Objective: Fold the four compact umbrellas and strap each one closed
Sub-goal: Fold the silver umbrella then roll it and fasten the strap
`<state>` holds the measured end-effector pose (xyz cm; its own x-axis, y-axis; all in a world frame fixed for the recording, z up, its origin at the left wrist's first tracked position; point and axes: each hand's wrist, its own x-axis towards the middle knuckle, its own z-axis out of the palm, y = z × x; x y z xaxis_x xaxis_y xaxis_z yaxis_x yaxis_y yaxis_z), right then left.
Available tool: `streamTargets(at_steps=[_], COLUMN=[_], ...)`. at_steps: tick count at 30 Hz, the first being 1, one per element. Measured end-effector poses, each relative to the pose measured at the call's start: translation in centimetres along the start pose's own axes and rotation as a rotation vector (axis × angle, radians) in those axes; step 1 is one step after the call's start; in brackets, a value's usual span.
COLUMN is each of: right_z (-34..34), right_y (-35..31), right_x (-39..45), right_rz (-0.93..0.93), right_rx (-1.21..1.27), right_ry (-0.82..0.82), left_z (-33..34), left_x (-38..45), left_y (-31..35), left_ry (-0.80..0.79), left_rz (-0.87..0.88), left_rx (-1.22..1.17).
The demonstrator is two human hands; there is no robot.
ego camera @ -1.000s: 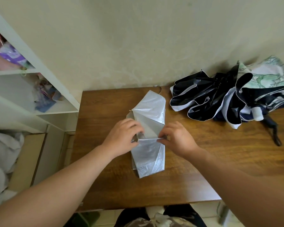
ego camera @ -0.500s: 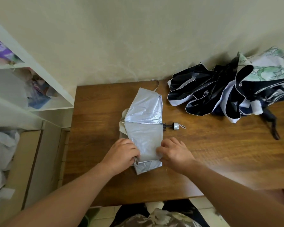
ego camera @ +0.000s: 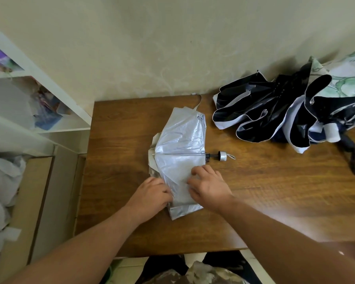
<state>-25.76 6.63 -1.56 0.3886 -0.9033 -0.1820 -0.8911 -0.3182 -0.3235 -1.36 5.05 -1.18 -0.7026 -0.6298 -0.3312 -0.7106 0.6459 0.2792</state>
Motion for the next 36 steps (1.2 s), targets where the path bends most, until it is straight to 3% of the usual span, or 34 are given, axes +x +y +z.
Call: streamTargets(at_steps=[7,10,13,16,20,23,36], right_z=[0.3,1.0,1.3,1.3,0.9,0.7,-0.4], right_y=[0.9,1.1,1.0,1.3,3.3,4.5,4.3], right_x=[2.7,2.4,2.3,2.5,1.9,0.9,1.3], right_rz=[0.169,0.153,0.149,0.149,0.190,0.239,0.302], right_rx=[-0.014,-0.043,-0.039,-0.037,-0.126,-0.191,-0.042], right_ry=[-0.213,-0.252,-0.207,-0.201,-0.290,-0.305,-0.350], left_z=[0.0,-1.3,-1.5,-0.6,1.6,3.1,3.2], left_x=[0.1,2.3,5.6,7.6,5.7,2.8,1.1], left_y=[0.6,1.7,3.1,3.2,0.1,-2.4,-3.4], left_ry=[-0.142,0.005,0.197,0.093,-0.078,-0.212,-0.212], left_rz=[0.014,0.011,-0.142,-0.270,-0.256,-0.308,-0.402], left_rx=[0.087,0.062,-0.194,-0.298,0.048,0.077,0.000])
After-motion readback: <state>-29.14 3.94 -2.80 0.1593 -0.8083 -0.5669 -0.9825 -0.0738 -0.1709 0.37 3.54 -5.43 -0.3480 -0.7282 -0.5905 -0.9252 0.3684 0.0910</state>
